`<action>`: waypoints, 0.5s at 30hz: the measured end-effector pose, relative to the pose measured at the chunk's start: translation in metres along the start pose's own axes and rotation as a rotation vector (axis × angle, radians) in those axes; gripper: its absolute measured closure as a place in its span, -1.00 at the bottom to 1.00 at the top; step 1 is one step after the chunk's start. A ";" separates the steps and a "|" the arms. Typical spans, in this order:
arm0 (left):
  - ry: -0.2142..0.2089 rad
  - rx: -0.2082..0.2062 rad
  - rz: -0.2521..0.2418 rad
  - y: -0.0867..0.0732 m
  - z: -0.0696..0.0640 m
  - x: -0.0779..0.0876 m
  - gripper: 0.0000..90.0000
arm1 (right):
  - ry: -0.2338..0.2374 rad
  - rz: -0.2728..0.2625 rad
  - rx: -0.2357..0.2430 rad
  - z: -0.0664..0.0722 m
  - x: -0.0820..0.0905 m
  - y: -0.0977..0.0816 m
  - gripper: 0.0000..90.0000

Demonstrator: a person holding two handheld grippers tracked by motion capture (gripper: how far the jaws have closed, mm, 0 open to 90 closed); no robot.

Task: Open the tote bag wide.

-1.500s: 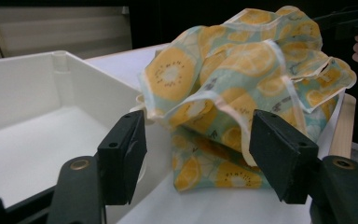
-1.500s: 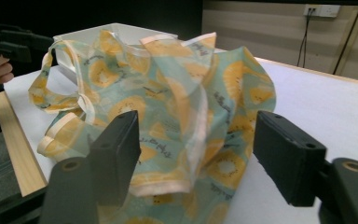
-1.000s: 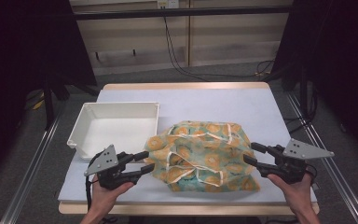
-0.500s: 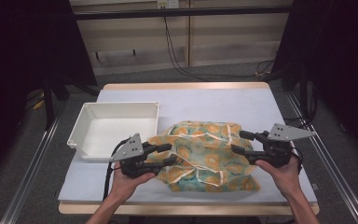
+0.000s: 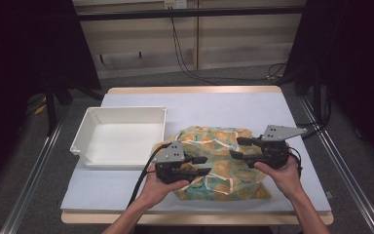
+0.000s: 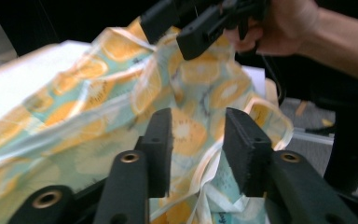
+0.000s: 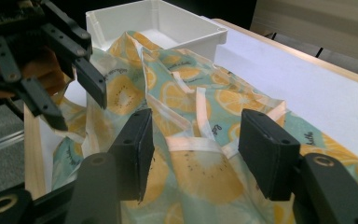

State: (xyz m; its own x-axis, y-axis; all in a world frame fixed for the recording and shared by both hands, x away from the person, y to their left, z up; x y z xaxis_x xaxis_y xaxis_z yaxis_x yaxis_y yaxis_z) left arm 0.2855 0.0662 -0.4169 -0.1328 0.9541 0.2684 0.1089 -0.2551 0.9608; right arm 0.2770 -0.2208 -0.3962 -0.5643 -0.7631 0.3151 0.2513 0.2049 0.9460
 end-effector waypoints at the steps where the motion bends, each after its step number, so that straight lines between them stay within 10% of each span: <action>1: -0.007 -0.006 0.009 -0.001 0.000 -0.002 0.34 | 0.002 -0.003 -0.006 0.000 -0.002 -0.002 -0.02; 15: -0.011 -0.038 0.153 -0.019 -0.001 -0.032 0.16 | 0.028 0.096 -0.004 -0.004 -0.036 -0.017 -0.08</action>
State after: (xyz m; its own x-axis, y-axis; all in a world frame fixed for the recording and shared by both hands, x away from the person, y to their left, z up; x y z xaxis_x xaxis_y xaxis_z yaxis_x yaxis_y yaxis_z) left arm 0.2872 0.0402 -0.4434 -0.1067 0.9051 0.4115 0.0893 -0.4035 0.9106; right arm 0.2962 -0.1997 -0.4239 -0.5150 -0.7572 0.4018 0.3064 0.2752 0.9113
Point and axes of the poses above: each handheld gripper's, and its own axes: x roughly backward along the jaws, y roughly out of its top, z roughly to its left, the point moved 1 cm from there along -x, roughly forward along the jaws, and after that the axes turned 6 degrees about -z, right-handed, at the moved point
